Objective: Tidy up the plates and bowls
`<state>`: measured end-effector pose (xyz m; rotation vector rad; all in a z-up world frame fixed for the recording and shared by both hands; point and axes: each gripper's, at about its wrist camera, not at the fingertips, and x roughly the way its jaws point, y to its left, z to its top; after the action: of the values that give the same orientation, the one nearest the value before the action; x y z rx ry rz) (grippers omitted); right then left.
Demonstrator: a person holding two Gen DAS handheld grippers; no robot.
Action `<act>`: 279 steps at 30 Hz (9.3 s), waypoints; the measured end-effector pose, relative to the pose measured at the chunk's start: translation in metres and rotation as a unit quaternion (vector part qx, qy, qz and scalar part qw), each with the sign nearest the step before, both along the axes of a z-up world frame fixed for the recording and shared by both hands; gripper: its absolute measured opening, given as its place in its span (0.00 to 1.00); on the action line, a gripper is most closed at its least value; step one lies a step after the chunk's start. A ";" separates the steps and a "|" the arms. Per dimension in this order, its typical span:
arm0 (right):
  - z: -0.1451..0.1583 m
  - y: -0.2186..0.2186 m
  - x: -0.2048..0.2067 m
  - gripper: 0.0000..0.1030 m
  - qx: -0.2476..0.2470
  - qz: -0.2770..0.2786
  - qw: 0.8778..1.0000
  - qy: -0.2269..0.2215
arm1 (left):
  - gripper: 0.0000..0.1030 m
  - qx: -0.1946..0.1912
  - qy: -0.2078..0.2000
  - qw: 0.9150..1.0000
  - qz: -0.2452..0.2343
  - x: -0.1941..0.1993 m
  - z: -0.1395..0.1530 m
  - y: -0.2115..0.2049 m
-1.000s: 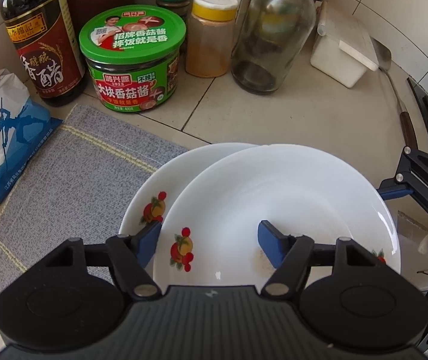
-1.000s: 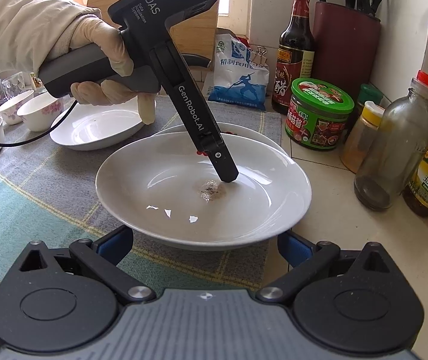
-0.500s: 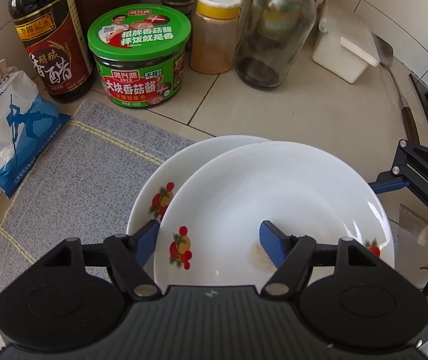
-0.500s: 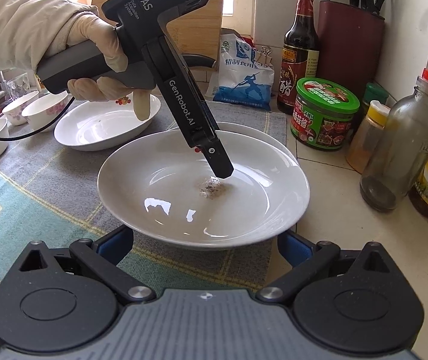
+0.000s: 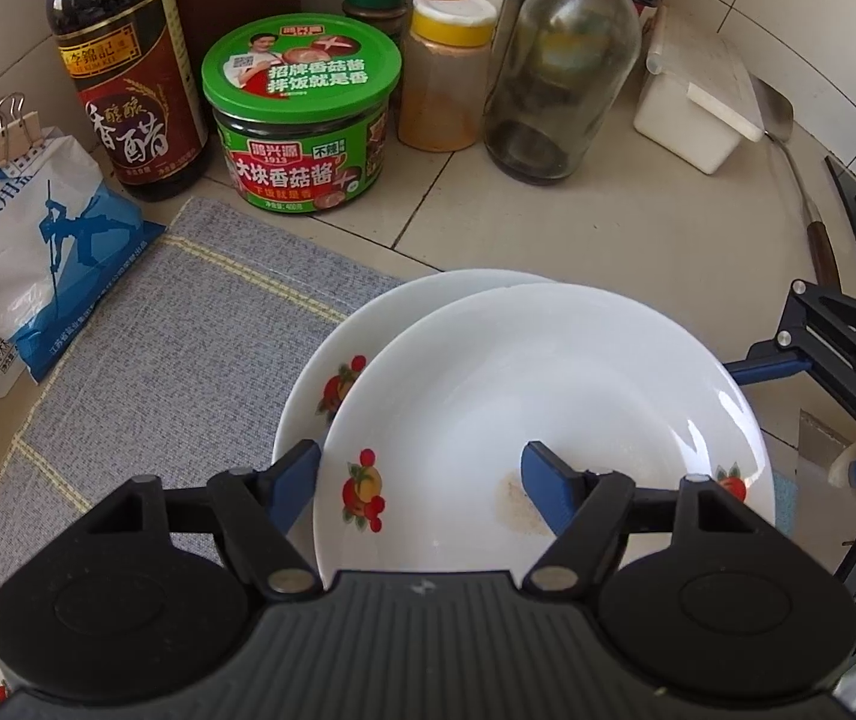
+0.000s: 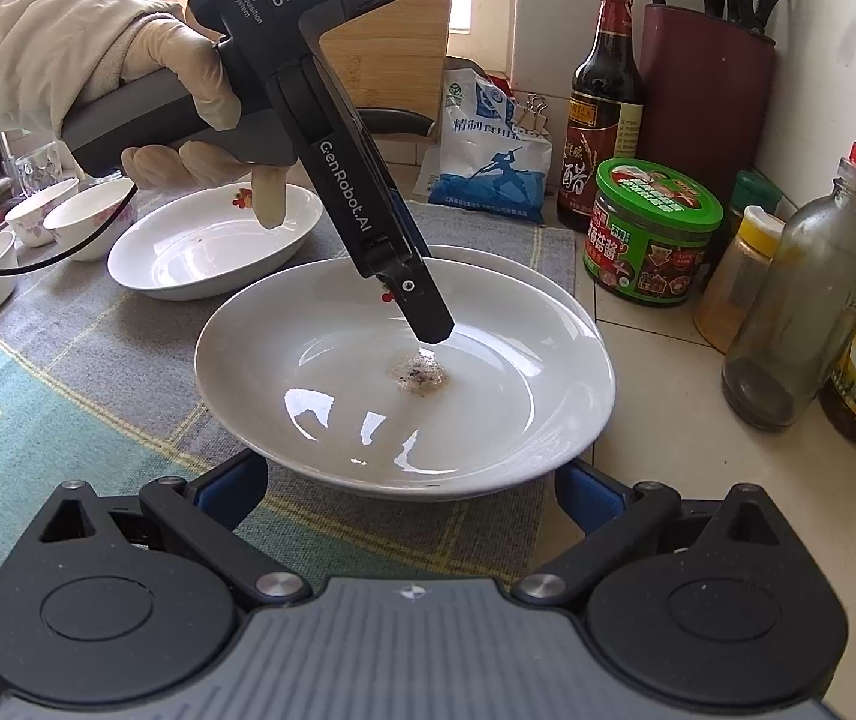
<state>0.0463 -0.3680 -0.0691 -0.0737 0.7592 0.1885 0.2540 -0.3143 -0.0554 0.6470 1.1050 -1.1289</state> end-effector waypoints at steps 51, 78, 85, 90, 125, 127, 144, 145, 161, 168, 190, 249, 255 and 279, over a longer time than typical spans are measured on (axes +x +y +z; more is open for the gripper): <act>0.025 0.044 0.006 1.00 -0.031 -0.030 0.998 -0.049 | 0.88 -0.100 -0.211 0.948 0.217 -0.122 0.062 0.149; 0.033 0.136 0.018 1.00 -0.058 -0.032 0.998 -0.007 | 0.88 -0.063 -0.173 0.928 0.323 -0.105 -0.019 0.221; 0.029 0.131 0.041 1.00 -0.053 -0.004 0.999 0.007 | 0.98 -0.077 -0.160 0.925 0.337 -0.093 -0.025 0.215; 0.028 0.126 0.065 1.00 -0.049 0.031 0.998 0.015 | 1.00 -0.081 -0.164 0.921 0.343 -0.087 -0.028 0.213; -0.015 0.137 0.308 1.00 0.066 0.319 0.926 0.190 | 1.00 -0.085 -0.189 0.911 0.357 -0.081 -0.032 0.202; -0.016 0.140 0.310 0.99 0.069 0.324 0.922 0.200 | 1.00 -0.085 -0.193 0.912 0.353 -0.082 -0.032 0.201; -0.013 0.141 0.315 0.95 0.073 0.312 0.918 0.235 | 0.99 -0.083 -0.197 0.916 0.340 -0.083 -0.033 0.200; -0.013 0.140 0.315 0.95 0.076 0.312 0.918 0.233 | 0.99 -0.083 -0.198 0.916 0.339 -0.083 -0.033 0.200; 0.014 0.127 0.277 0.95 0.100 0.288 0.928 0.213 | 0.98 -0.082 -0.198 0.929 0.302 -0.108 -0.006 0.198; 0.029 0.112 0.247 0.95 0.110 0.267 0.938 0.191 | 0.98 -0.084 -0.205 0.937 0.271 -0.127 0.005 0.189; 0.035 0.022 0.158 0.95 0.124 0.127 0.971 0.161 | 0.98 -0.111 -0.180 0.968 0.138 -0.153 0.008 0.125; 0.027 -0.055 0.098 1.00 0.141 -0.008 0.980 0.140 | 0.97 -0.089 -0.161 0.981 0.065 -0.118 -0.005 0.082; 0.030 -0.051 0.091 1.00 0.118 -0.016 0.983 0.139 | 0.98 -0.093 -0.161 0.980 0.070 -0.120 -0.003 0.085; 0.056 0.016 0.047 1.00 -0.038 -0.013 0.998 0.046 | 0.99 -0.136 -0.213 0.946 0.202 -0.137 0.055 0.148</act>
<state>0.0929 -0.3523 -0.0135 -0.1272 0.8585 0.1392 0.1172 -0.1660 0.0000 0.3954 0.6531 -0.7211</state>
